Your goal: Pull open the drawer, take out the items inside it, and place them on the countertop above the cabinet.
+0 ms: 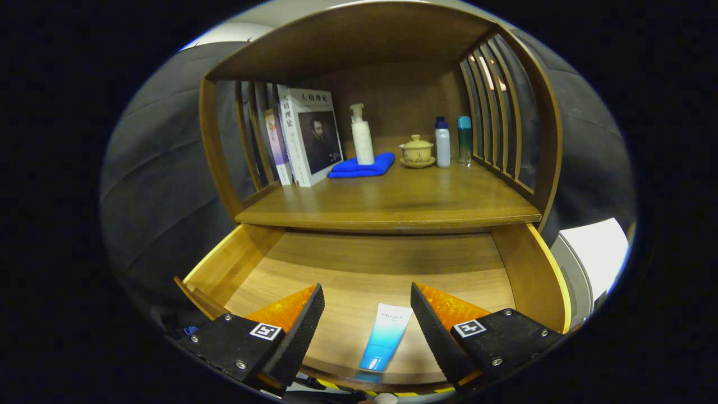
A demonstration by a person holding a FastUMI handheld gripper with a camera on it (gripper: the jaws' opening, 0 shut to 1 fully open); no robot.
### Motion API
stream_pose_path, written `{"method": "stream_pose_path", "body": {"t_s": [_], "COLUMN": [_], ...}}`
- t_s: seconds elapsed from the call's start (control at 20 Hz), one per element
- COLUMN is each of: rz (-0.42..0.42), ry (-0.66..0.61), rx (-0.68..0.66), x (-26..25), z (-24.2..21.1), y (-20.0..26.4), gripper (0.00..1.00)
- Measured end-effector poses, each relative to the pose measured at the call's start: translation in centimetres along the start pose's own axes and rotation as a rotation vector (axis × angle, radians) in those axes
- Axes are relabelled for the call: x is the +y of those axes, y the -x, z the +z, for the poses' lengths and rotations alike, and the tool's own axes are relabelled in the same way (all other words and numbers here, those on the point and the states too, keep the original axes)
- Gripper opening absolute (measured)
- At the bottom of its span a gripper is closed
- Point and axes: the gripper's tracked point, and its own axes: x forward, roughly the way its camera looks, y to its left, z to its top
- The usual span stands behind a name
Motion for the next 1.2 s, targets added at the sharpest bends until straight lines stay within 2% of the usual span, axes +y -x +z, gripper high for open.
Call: {"method": "stream_pose_path", "body": {"t_s": [0.25,0.45,0.7,1.0,1.1,1.2], "rz": [0.032,-0.005,0.008,-0.054,-0.048,-0.044], "ry": [-0.03,-0.046,-0.078,-0.053,-0.057,-0.058], "rx": [0.236,0.384,0.56,0.643,0.704,0.699], "x": [-0.2,-1.8,-1.7,-3.6,-3.5,-3.5], "z": [-2.3,-4.7,-7.4,-8.1,-9.0,-8.9], "y": [-2.4,-4.0,-4.6,-5.9,-5.7,-5.9], "gripper": [0.96,0.96,0.96,0.95,0.94,0.93]}}
